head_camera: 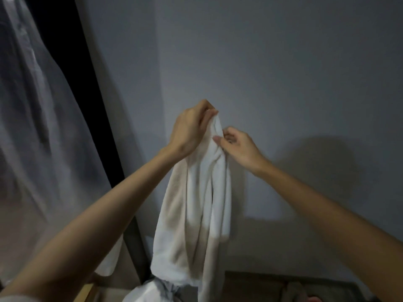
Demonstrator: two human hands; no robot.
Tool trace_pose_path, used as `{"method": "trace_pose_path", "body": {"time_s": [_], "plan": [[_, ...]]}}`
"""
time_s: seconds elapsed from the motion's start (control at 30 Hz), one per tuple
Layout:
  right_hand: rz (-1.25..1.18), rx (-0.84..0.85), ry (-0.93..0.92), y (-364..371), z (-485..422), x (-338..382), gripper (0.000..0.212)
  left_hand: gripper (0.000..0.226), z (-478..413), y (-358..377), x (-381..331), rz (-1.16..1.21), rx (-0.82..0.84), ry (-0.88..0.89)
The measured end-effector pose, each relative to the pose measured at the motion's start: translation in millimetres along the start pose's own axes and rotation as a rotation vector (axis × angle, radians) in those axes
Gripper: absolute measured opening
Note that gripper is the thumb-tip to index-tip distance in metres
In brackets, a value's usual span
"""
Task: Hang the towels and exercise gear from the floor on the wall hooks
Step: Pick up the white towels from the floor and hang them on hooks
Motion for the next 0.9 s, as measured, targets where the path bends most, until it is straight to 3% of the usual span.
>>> {"method": "trace_pose_path", "body": {"time_s": [0.1,0.17,0.27,0.43,0.63,0.8,0.9], "plan": [[-0.076,0.113,0.016,8.8,-12.7,4.8,0.014,0.02,-7.8,-8.9,0.8,0.067,0.062,0.002],[-0.037,0.032,-0.006,-6.3,-20.3,4.5,0.014,0.016,-12.2,-11.5,5.7,0.08,0.155,0.009],[0.165,-0.06,-0.096,-28.9,-32.6,19.1,0.008,0.019,-10.9,-13.1,20.7,-0.089,0.28,0.042],[0.478,-0.057,-0.319,-34.1,-60.6,82.7,0.02,0.03,-20.0,-42.3,28.3,-0.31,0.055,0.037],[0.596,-0.159,-0.391,-46.2,-80.8,127.9,0.03,0.032,-41.0,-63.2,29.9,-0.194,0.01,-0.012],[0.616,-0.22,-0.367,-50.1,-89.0,137.1,0.03,0.023,-57.6,-65.1,47.8,0.089,0.104,-0.268],[0.629,-0.248,-0.372,-51.2,-93.0,147.8,0.028,0.028,-61.4,-61.5,49.5,0.109,0.163,-0.271]]}}
Point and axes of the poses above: each hand's wrist, its own z-axis away from the middle knuckle, its own y-axis out of the palm, x = y × z, the point moved 10 cm from there along -z, towards the middle knuckle, and after that the axes turned 7 degrees about -y, right-handed, at the moved point
